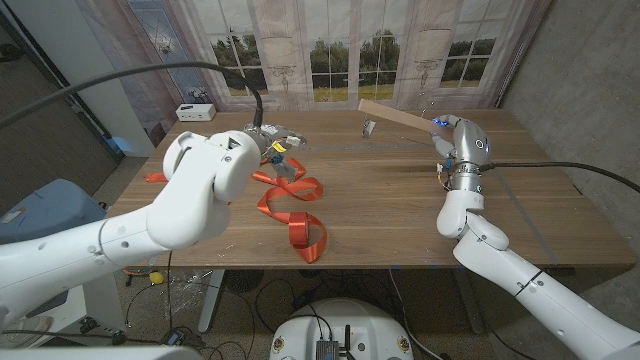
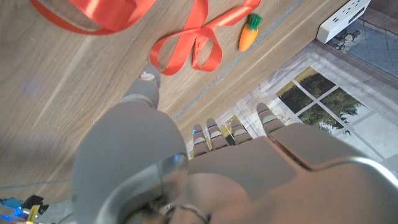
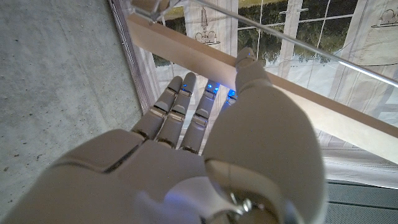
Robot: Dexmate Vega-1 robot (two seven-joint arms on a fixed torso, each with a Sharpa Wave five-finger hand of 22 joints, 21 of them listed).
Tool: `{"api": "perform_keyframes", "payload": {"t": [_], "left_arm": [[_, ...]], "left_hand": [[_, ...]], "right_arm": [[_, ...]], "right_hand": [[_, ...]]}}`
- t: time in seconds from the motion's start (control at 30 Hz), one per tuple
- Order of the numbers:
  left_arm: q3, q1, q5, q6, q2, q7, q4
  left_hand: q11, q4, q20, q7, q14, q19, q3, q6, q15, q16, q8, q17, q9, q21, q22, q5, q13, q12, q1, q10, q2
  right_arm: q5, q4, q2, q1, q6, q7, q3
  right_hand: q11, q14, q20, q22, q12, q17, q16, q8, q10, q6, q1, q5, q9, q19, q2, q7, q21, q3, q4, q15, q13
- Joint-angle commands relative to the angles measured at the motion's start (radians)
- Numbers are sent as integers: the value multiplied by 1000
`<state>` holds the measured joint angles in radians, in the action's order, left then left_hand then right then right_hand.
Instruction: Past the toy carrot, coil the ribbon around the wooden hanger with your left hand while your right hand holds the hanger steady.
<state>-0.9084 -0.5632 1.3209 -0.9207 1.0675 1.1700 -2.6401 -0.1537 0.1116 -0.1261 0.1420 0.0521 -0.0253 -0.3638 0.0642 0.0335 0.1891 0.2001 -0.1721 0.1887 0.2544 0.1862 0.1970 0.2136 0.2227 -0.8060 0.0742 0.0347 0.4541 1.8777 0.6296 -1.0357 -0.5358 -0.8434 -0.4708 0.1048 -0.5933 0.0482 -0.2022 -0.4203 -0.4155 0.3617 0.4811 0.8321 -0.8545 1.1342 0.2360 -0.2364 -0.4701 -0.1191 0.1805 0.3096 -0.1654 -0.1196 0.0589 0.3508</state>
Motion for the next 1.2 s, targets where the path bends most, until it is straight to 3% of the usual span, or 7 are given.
{"api": "perform_keyframes", "payload": {"t": [0.03,0.2,0.3,0.63,0.8,0.9,1.2], "left_arm": [[286,-146,-298,30,25,-37,30],[248,-54,-247,117,-26,186,75],[180,12,-255,102,-2,208,77],[-354,513,-393,22,79,208,67],[-508,638,-379,3,73,208,69],[-509,622,-354,11,68,208,77],[-189,306,-264,243,39,208,92]], "left_hand": [[11,11,-20,-8,29,7,3,-77,-16,-11,-18,-2,2,-9,2,5,1,-14,-9,-55,-16],[-9,39,-25,23,78,-21,18,-93,-37,-17,-10,-2,2,-29,1,13,-1,-18,-39,-84,21],[-17,44,-32,34,86,-33,23,-87,-45,-15,-4,-2,2,-36,1,17,-2,-15,-50,-81,32],[-41,46,-67,56,146,-97,16,-150,-82,-16,-14,-3,6,-60,1,28,-2,-24,-113,-137,10],[-40,45,-76,52,158,-104,10,-159,-92,-14,-11,-4,7,-59,2,24,-1,-24,-131,-149,-7],[-41,45,-75,52,158,-99,8,-160,-90,-11,-8,-4,7,-56,2,22,-1,-22,-138,-151,-12],[-49,41,-63,66,158,-83,27,-220,-73,-7,-17,-4,9,-47,3,17,0,-23,-146,-184,7]], "right_arm": [[8,-26,-34,30,-28,-3,-29],[7,-21,-39,26,-38,-15,-25],[8,-18,-39,26,-49,-14,-27],[14,-11,-44,26,-63,-27,-32],[18,-4,-47,21,-73,-32,-34],[21,2,-49,20,-79,-34,-35],[36,18,-53,19,-103,-35,-47]], "right_hand": [[2,-7,29,-3,-3,-2,-5,5,9,-177,25,5,-28,-7,-33,-152,4,0,4,166,2],[1,-8,28,-3,-2,-3,-6,5,9,-177,25,5,-28,-7,-33,-151,5,2,4,166,2],[1,-8,28,-3,-2,-3,-7,5,9,-177,25,5,-28,-7,-33,-151,5,3,5,165,3],[0,-10,25,-3,0,-5,-8,5,12,-180,25,4,-27,-8,-34,-153,7,6,6,165,2],[0,-11,26,-3,0,-6,-9,3,11,-178,25,4,-26,-5,-33,-152,8,8,6,165,3],[0,-11,25,-3,1,-6,-10,3,11,-180,26,4,-25,-6,-34,-154,9,8,7,165,3],[0,-13,25,-3,2,-8,-11,4,13,-180,27,4,-26,-6,-34,-155,10,10,7,165,3]]}}
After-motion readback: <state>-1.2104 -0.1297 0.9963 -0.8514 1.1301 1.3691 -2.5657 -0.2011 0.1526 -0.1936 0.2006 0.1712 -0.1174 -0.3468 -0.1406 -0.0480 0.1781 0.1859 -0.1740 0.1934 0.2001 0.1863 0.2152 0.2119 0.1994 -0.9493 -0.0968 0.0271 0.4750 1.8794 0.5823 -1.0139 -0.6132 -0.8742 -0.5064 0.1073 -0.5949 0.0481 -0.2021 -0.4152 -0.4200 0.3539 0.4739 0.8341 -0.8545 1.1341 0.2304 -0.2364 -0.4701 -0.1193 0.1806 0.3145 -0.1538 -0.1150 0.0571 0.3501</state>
